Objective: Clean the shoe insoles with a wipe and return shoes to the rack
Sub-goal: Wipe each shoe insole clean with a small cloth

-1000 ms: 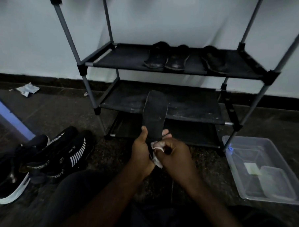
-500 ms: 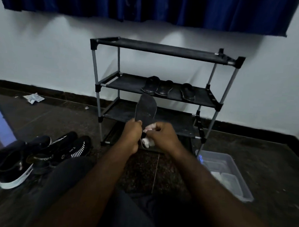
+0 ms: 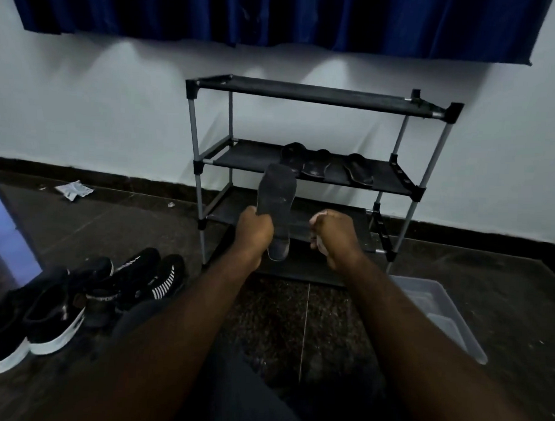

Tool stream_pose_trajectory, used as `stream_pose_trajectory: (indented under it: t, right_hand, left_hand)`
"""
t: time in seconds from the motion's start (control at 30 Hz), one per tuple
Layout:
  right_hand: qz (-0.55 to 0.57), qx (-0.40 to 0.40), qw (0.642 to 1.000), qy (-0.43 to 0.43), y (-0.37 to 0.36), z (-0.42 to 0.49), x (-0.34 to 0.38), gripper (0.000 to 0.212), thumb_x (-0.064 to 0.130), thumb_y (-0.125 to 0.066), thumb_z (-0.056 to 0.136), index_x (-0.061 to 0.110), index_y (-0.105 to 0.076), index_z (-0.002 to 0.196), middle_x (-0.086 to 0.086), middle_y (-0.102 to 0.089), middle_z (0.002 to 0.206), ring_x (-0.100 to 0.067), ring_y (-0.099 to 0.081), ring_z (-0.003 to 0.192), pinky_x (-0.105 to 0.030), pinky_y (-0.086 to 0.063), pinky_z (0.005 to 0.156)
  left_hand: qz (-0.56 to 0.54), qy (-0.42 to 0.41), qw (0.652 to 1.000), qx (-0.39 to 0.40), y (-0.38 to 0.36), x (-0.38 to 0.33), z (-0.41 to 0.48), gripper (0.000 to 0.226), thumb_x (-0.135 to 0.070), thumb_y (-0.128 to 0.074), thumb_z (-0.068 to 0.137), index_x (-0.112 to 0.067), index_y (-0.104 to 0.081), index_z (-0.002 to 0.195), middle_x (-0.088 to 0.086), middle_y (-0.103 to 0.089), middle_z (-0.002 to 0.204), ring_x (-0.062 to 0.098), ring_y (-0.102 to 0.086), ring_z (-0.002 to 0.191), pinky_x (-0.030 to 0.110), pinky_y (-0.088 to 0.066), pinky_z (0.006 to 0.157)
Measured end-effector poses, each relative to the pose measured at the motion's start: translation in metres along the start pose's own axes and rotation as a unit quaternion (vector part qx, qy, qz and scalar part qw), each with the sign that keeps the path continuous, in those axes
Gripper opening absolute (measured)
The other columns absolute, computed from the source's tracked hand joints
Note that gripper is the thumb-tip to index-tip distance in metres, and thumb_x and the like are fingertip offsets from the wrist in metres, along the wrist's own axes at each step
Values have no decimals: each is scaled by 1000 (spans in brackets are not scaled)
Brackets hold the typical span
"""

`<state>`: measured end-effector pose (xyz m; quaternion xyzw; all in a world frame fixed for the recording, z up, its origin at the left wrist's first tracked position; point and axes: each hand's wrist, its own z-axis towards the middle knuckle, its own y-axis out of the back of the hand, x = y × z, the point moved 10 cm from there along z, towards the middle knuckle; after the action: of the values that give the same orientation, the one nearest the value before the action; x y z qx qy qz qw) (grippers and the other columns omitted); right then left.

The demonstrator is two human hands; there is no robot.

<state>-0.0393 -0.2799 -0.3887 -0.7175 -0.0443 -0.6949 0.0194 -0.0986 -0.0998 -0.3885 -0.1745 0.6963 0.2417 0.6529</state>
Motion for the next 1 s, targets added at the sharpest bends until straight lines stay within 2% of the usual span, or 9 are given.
stream_pose_trajectory:
  t: [0.13,0.27,0.37,0.43,0.53,0.6,0.77,0.9,1.0]
  right_hand:
    - [9,5,1000,-22,-11,38,5,19,21,-53,91,13,-56,75,-1,-46,62,-14,-39,54,-29,-31,50]
    - [-95,-35,991,83,-20,78,30,29,27,-63,91,13,-55,67,-2,-42,55,-12,-37,46,-26,-33,47]
    - [-178,-35,973,143,-43,107,50,33,23,-63,92,15,-53,62,-1,-54,58,-13,-51,55,-28,-42,57]
    - [-202,-26,967,152,-62,126,59,15,19,-61,91,18,-59,77,-5,-67,75,-17,-64,70,-29,-51,66]
    - [-162,-7,979,121,-83,143,60,5,14,-56,94,16,-58,99,-9,-69,81,-14,-60,55,-21,-44,44]
    - [-135,0,986,101,-96,146,56,9,17,-56,96,10,-61,98,-11,-69,76,-11,-54,44,-16,-36,35]
    - [-67,27,995,67,-121,140,34,20,20,-63,94,7,-60,78,-9,-53,57,-12,-46,38,-20,-32,39]
    - [-35,59,997,38,-120,110,22,16,16,-62,94,11,-64,79,-4,-56,53,-12,-45,41,-19,-32,37]
    - [-27,88,996,5,-115,79,-5,10,15,-61,95,10,-69,92,-5,-68,67,-11,-52,44,-19,-35,38]
  left_hand:
    - [-18,-5,1000,-6,0,-13,44,12,-6,-44,96,-11,-55,97,4,-60,88,20,-60,81,28,-51,63]
    - [-4,-36,999,-9,9,-34,86,14,-6,-47,95,-12,-59,102,0,-62,85,15,-61,77,22,-45,55]
    - [12,-37,999,-5,13,-41,122,18,-5,-50,93,-7,-62,106,4,-65,89,16,-63,78,23,-46,55]
    - [19,-30,999,4,12,-42,146,20,-6,-51,91,-5,-63,106,11,-67,96,23,-65,83,28,-54,62]
    - [39,-13,999,11,10,-40,172,18,-6,-51,90,-6,-62,104,15,-66,102,29,-65,90,42,-59,77]
    - [45,-9,999,9,9,-40,185,22,-6,-49,90,-6,-62,108,15,-65,104,29,-64,91,40,-59,73]
    - [26,-12,1000,-5,13,-31,191,27,-6,-46,86,-9,-64,106,12,-67,100,28,-65,89,45,-59,80]
    - [-17,-29,999,-16,24,-14,155,30,-14,-50,89,-10,-59,117,5,-66,103,19,-65,89,31,-57,73]
    - [-46,-15,998,-27,36,23,117,22,-12,-52,94,-12,-52,117,0,-62,102,15,-62,90,28,-53,72]
